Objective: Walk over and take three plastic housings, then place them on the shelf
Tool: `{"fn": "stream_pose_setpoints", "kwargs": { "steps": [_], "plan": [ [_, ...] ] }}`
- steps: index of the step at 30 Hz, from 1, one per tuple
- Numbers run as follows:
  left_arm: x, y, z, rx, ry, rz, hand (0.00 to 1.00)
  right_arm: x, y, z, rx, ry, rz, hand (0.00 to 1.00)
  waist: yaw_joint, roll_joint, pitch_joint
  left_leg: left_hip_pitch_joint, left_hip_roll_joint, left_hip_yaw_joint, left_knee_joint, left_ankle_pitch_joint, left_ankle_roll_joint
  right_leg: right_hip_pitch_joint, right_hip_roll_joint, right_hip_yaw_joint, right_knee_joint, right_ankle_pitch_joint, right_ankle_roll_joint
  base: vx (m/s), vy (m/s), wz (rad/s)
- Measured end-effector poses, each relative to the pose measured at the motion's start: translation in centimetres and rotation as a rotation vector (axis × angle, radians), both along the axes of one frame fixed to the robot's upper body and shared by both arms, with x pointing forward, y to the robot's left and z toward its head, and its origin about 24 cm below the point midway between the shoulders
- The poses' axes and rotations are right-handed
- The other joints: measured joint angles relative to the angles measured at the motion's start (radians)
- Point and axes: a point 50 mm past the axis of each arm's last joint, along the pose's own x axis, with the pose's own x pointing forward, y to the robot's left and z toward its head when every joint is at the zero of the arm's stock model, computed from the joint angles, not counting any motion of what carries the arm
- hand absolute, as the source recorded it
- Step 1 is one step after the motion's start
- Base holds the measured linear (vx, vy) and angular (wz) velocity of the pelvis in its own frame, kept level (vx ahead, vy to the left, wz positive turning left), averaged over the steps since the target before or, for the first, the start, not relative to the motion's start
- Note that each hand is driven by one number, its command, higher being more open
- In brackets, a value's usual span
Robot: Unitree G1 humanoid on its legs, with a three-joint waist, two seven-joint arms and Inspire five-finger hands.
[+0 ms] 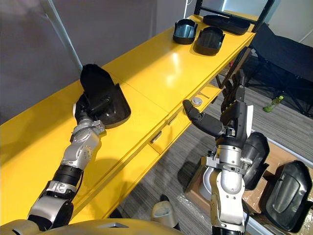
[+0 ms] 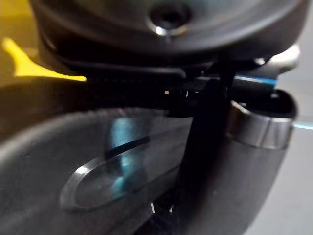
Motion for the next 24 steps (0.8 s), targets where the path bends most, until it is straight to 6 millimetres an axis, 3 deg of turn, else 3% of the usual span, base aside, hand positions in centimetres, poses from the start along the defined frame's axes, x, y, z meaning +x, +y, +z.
{"fn": "stream_pose_setpoints", "kwargs": {
  "steps": [7, 14, 24],
  "plan": [
    [0.1, -0.6, -0.3, 0.099, 0.041, 0.024, 1.00, 0.2, 0.9, -0.4, 0.025, 0.017, 0.043, 1.00, -0.001, 0.001, -0.001, 0.000, 0.008, -0.002, -0.001, 0.001, 0.000, 0.000, 0.000, -0.004, -0.013, -0.002, 0.008, -0.02, 0.003, 0.00],
    [-0.1, 0.4, -0.6, 0.080, 0.038, 0.108, 1.00, -0.7, 0.8, -1.8, 0.027, 0.087, 0.025, 1.00, -0.001, 0.002, -0.001, 0.001, 0.022, 0.006, -0.001, 0.006, -0.007, -0.003, 0.013, 0.001, -0.014, 0.003, 0.015, 0.00, -0.005, -0.02],
    [-0.6, 0.4, -0.5, 0.070, 0.004, 0.145, 1.00, -0.6, 1.6, -1.9, 0.079, 0.074, 0.078, 1.00, 0.000, 0.003, -0.004, -0.001, 0.031, 0.004, -0.001, 0.009, -0.010, 0.008, 0.021, -0.006, -0.032, 0.016, 0.011, 0.01, -0.002, 0.00]
  ]
}}
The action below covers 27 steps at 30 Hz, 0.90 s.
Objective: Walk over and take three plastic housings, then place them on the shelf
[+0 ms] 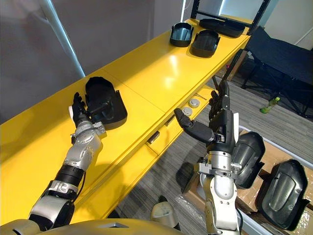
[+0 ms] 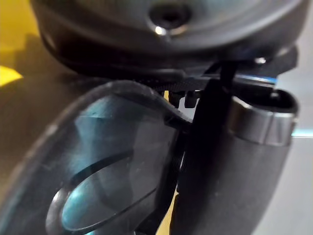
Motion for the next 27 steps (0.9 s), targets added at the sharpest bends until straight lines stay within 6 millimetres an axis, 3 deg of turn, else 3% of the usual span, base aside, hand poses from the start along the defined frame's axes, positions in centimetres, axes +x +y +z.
{"fn": "stream_pose_setpoints", "kwargs": {
  "steps": [5, 10, 17, 22, 27],
  "plan": [
    [-1.4, -1.6, 1.2, -0.159, -0.109, -0.096, 1.00, 0.2, 1.6, 0.5, -0.002, -0.063, 0.079, 1.00, 0.009, 0.000, -0.001, -0.016, -0.001, -0.026, 0.000, 0.004, -0.001, 0.003, -0.001, -0.027, -0.002, 0.002, -0.001, 0.02, -0.001, 0.14],
    [-2.1, -2.4, 3.3, -0.163, -0.195, -0.173, 1.00, 2.0, 3.8, 2.5, -0.016, -0.166, 0.228, 1.00, 0.047, 0.004, -0.005, -0.021, -0.005, -0.062, 0.001, 0.012, 0.001, 0.019, -0.003, -0.063, -0.001, 0.003, -0.005, 0.00, 0.004, 0.20],
    [-3.4, -2.6, 4.3, -0.116, -0.280, -0.292, 1.00, 4.2, 6.2, 2.5, 0.023, -0.166, 0.354, 1.00, 0.111, 0.029, -0.029, -0.028, -0.014, -0.122, 0.000, 0.021, -0.003, 0.043, -0.008, -0.129, -0.004, -0.007, -0.019, -0.02, 0.015, 0.27],
    [-5.7, -1.7, 5.1, -0.087, -0.352, -0.348, 1.00, 5.3, 8.1, 2.5, 0.051, -0.162, 0.451, 1.00, 0.143, 0.038, -0.037, -0.036, -0.014, -0.163, 0.001, 0.032, -0.005, 0.064, -0.007, -0.174, -0.018, -0.010, -0.025, -0.01, 0.003, 0.24],
    [-8.0, 0.5, 5.2, -0.059, -0.406, -0.300, 1.00, 5.6, 10.7, 2.2, 0.044, -0.134, 0.585, 1.00, 0.178, 0.044, -0.042, -0.042, -0.014, -0.199, 0.001, 0.039, -0.007, 0.087, -0.006, -0.215, -0.030, -0.013, -0.031, 0.01, -0.004, 0.21]
  ]
}}
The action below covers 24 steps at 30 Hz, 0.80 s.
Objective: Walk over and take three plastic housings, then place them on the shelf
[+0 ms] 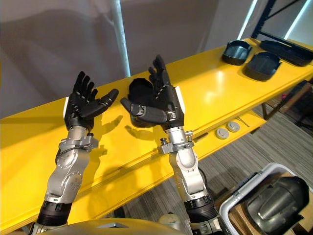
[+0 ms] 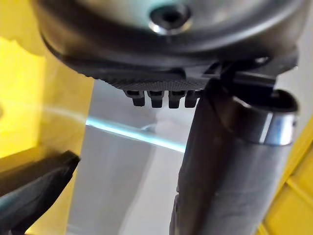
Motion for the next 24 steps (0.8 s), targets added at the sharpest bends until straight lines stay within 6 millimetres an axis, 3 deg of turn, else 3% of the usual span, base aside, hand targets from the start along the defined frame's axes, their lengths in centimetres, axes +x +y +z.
{"fn": "stream_pose_setpoints", "kwargs": {
  "steps": [8, 13, 17, 24],
  "plan": [
    [-2.8, 3.2, -1.7, 0.018, 0.048, 0.124, 1.00, -0.4, 2.9, -2.3, -0.063, 0.127, 0.156, 1.00, 0.045, 0.001, -0.011, -0.022, -0.003, -0.048, 0.000, 0.012, 0.000, 0.013, 0.000, -0.058, -0.006, -0.005, -0.006, 0.01, 0.000, 0.20],
    [-4.1, 3.6, -2.0, 0.059, 0.056, 0.110, 1.00, -0.6, 3.9, -3.6, -0.081, 0.217, 0.186, 1.00, 0.064, -0.009, -0.017, -0.028, -0.001, -0.060, 0.000, 0.014, -0.002, 0.013, 0.001, -0.067, -0.006, -0.007, -0.009, -0.01, 0.005, 0.07],
    [-5.0, 3.4, -1.3, 0.076, 0.009, 0.071, 1.00, -1.1, 4.4, -5.4, -0.079, 0.336, 0.144, 1.00, 0.070, -0.017, -0.022, -0.034, -0.002, -0.065, 0.000, 0.013, -0.001, 0.012, 0.001, -0.073, -0.006, -0.008, -0.009, 0.00, 0.002, 0.02],
    [-5.5, 3.4, -1.2, 0.075, -0.004, 0.080, 1.00, -1.9, 3.4, -8.6, -0.102, 0.527, -0.015, 1.00, 0.069, -0.017, -0.022, -0.044, -0.001, -0.064, 0.000, 0.016, -0.004, 0.001, 0.001, -0.075, -0.006, -0.008, -0.010, 0.00, 0.000, 0.00]
  ]
}}
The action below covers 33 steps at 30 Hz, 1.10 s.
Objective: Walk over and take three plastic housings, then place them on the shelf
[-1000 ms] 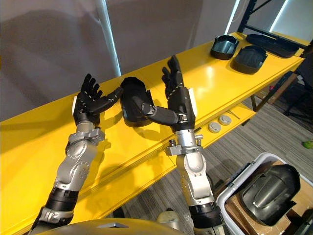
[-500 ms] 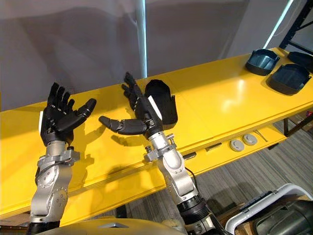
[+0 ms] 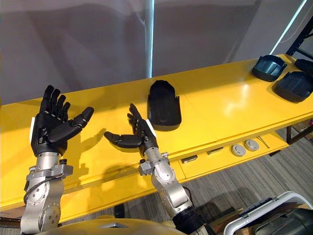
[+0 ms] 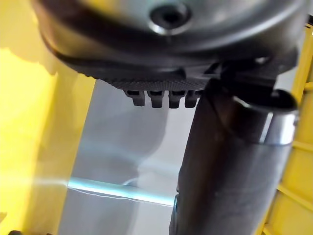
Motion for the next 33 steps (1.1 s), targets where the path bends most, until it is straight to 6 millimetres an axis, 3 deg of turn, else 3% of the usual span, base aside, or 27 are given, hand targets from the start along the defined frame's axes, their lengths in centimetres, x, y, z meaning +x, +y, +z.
{"fn": "stream_pose_setpoints", "kwargs": {
  "steps": [16, 21, 33],
  "plan": [
    [-0.8, 0.1, -0.6, -0.053, 0.018, 0.056, 1.00, 0.0, -0.7, -0.3, 0.009, 0.051, -0.246, 1.00, 0.000, 0.002, -0.001, -0.002, 0.001, 0.018, 0.000, -0.006, -0.003, -0.012, 0.000, 0.017, 0.001, -0.001, -0.001, 0.01, 0.000, -0.02],
    [-0.7, -0.1, -0.7, -0.148, -0.007, -0.003, 1.00, -0.1, -1.8, -0.5, -0.003, 0.041, -0.325, 1.00, -0.001, 0.004, -0.002, -0.002, 0.001, 0.021, 0.000, -0.008, -0.003, -0.014, 0.000, 0.020, 0.001, -0.001, -0.001, 0.00, 0.000, 0.00],
    [-0.7, -0.3, -0.6, -0.148, -0.016, -0.039, 1.00, 0.2, -3.2, -0.5, -0.009, 0.039, -0.400, 1.00, -0.001, 0.006, -0.004, -0.002, 0.002, 0.023, 0.000, -0.009, -0.004, -0.015, -0.001, 0.022, 0.001, -0.001, -0.001, 0.00, 0.000, 0.00]
  ]
}}
